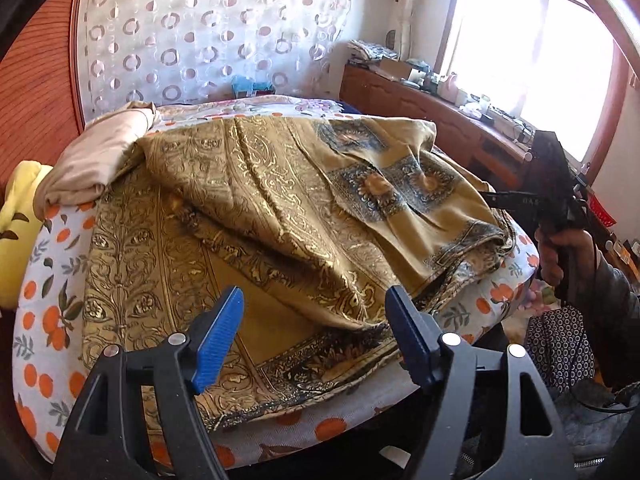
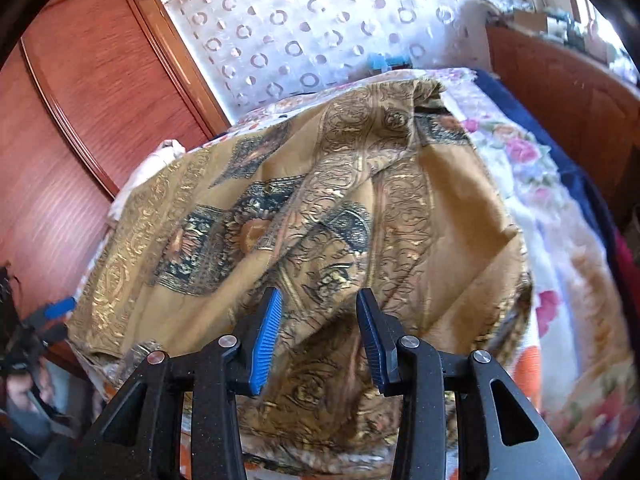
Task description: Fold small clothes
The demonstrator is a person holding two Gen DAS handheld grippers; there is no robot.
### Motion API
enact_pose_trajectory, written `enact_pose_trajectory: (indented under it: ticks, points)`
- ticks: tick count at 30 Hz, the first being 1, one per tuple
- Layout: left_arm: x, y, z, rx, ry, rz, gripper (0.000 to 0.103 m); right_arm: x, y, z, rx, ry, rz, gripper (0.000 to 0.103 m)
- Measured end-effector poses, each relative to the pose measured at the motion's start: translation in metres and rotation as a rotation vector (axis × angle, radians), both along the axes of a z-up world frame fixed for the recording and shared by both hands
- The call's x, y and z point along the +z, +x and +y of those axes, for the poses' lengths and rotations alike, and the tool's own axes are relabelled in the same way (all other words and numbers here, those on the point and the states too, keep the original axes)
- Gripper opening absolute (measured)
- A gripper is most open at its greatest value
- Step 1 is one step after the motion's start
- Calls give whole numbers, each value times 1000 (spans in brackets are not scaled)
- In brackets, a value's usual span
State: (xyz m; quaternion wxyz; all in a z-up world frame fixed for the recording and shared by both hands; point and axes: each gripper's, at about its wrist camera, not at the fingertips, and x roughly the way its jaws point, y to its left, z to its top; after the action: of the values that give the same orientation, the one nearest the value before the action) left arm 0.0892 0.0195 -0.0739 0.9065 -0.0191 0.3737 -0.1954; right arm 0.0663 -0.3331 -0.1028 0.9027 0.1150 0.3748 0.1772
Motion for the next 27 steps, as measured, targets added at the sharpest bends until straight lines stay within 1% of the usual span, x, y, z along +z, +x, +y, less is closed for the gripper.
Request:
enact_pose_trajectory:
  ticks: [1,2,3,4,6,11,14,16,18,19,20,21,24,25,26,27]
  points:
    - [0,0,-1,0,0,1,74,2,-2,1,13,11,-9,15]
    - [-1,0,-1,2,1,1,74,7,-3,-1,20,9,-18,7]
    - [-1,1,-1,3,0,1,74,12,-8,0,22,-4,-40,7]
    - [-2,1,-1,3,-3,1,74,16,-11,-1,27,-16,-65,2]
    - [-2,0,0,7,-7,-2,74,27,-23,-4,15,-38,-111,1]
    - [1,-2,2,12,-16,-18,74,49,-67,-20,-19,-61,-174,0]
    - [-1,2,2,14,-20,-10,74,44,-62,-21,-19,-89,-166,0]
    - [-1,3,2,18,-22,-12,74,36,-48,-22,-29,-68,-141,0]
    - [0,2,1,18,-26,-19,74,29,-32,-17,-39,-79,-114,10]
    - [1,2,1,18,-24,-21,74,24,-23,-13,-42,-82,-97,25]
    - [0,2,0,17,-21,-21,74,21,-16,-10,-40,-76,-82,44]
    - [0,2,0,17,-19,-20,74,15,-7,-8,-37,-60,-66,49]
    - [-4,2,1,20,-11,-13,74,2,12,-3,-55,-26,-13,50]
    - [-5,3,2,22,-13,-9,74,1,15,-4,-62,-4,-4,44]
    - [-7,3,2,22,-16,-4,74,0,16,-5,-60,25,-1,15]
    - [-8,3,3,22,-18,0,74,1,17,-6,-56,45,1,3]
